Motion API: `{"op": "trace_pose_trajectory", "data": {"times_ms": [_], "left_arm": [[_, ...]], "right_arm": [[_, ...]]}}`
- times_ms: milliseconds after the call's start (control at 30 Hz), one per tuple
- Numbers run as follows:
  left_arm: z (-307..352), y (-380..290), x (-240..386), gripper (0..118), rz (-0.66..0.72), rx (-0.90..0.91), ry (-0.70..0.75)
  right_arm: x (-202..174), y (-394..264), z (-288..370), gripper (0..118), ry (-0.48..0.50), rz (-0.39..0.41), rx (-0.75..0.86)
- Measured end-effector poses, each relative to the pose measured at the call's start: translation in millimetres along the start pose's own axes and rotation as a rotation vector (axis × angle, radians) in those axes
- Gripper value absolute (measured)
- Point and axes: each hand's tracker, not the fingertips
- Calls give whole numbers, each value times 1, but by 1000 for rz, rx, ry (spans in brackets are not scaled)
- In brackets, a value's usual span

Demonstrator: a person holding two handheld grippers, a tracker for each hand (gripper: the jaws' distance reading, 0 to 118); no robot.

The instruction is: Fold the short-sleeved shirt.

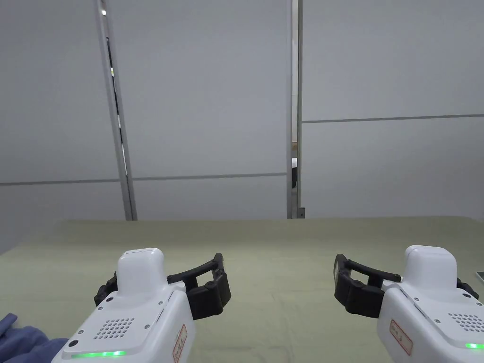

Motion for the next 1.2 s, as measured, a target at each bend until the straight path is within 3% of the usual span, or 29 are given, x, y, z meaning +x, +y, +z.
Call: {"op": "trace_pose_trajectory", "data": {"times_ms": [267,500,667,867,1067,1200], "left_arm": [[2,-1,-4,118,20,0,6],[3,-5,1,118,-17,-7,3],[5,-6,3,118,-78,-6,22],[7,-8,2,118,-105,7,45],[8,-11,7,118,-132,23,55],[9,-10,8,118,-139,18,67]], "right_arm": [[0,-2,-1,118,28,-50,-12],[-13,-5,2,118,64,38,-15],[-19,-11,1,118,-55,155,-22],[-14,-12,4,118,-58,146,10],[-17,-12,8,118,-62,214,26],[-15,-12,10,118,-52,212,32]]}}
